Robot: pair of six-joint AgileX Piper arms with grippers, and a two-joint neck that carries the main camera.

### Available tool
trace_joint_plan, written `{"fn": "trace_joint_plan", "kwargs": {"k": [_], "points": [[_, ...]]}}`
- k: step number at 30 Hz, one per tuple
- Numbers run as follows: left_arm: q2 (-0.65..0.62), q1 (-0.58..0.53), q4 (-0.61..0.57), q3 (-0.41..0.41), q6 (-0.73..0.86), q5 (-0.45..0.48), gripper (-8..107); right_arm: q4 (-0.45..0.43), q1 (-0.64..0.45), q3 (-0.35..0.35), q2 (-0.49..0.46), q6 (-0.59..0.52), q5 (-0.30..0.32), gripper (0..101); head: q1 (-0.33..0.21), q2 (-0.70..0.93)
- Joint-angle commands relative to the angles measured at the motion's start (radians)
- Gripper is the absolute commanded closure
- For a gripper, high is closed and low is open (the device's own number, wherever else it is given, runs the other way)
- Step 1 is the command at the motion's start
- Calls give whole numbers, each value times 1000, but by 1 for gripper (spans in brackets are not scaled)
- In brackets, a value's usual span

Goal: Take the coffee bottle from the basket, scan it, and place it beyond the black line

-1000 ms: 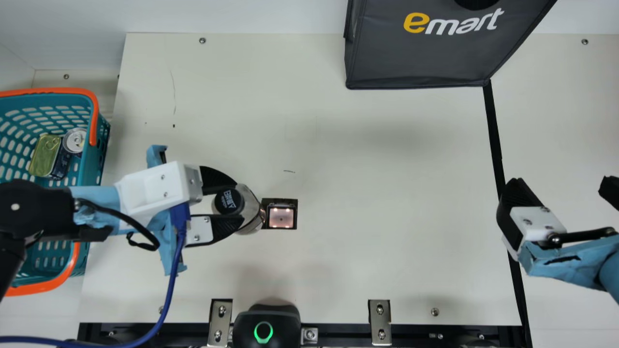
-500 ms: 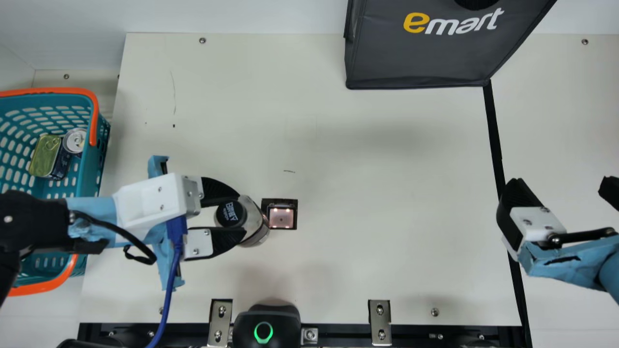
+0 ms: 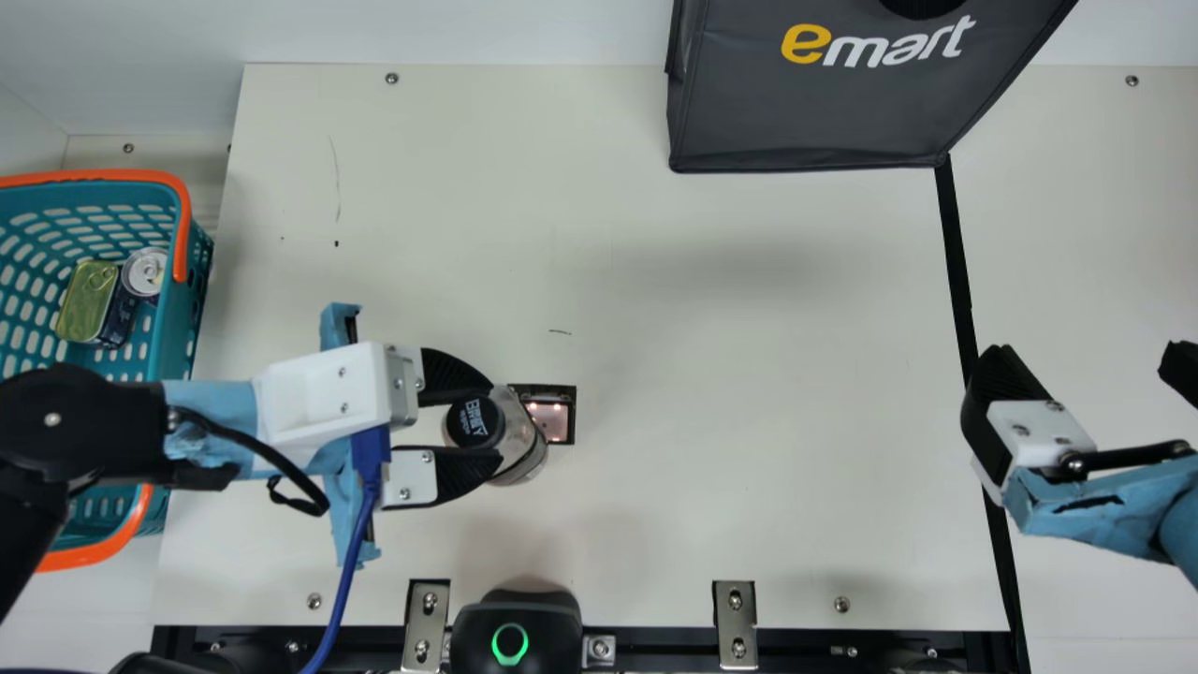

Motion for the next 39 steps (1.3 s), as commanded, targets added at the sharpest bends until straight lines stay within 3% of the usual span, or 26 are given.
{"fn": "trace_joint_plan", "kwargs": {"k": [1, 39], "points": [[4, -5, -3, -3, 5, 4, 89, 0, 0, 0, 0, 0, 0, 10, -27, 0], [142, -76, -24, -35, 49, -175, 89, 0, 0, 0, 0, 0, 0, 10, -27, 0]]}}
